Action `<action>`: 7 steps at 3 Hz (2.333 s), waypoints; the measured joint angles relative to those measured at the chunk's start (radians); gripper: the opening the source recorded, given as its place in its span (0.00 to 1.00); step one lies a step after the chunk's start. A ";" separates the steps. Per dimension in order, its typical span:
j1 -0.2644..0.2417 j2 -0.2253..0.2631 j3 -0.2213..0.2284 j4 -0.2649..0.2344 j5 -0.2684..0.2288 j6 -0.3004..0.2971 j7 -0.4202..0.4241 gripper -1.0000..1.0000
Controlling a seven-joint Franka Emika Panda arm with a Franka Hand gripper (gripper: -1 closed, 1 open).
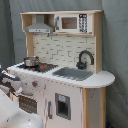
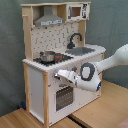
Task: Play with the kitchen
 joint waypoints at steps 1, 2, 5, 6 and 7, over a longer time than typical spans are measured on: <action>0.000 0.000 0.001 0.001 0.033 0.000 -0.120 0.00; 0.000 0.000 0.002 0.002 0.060 -0.002 -0.220 0.00; 0.000 -0.005 0.011 0.003 0.133 -0.031 -0.538 0.00; 0.000 -0.008 0.017 0.001 0.143 -0.052 -0.640 0.00; 0.000 -0.015 0.023 0.000 0.145 -0.077 -0.743 0.00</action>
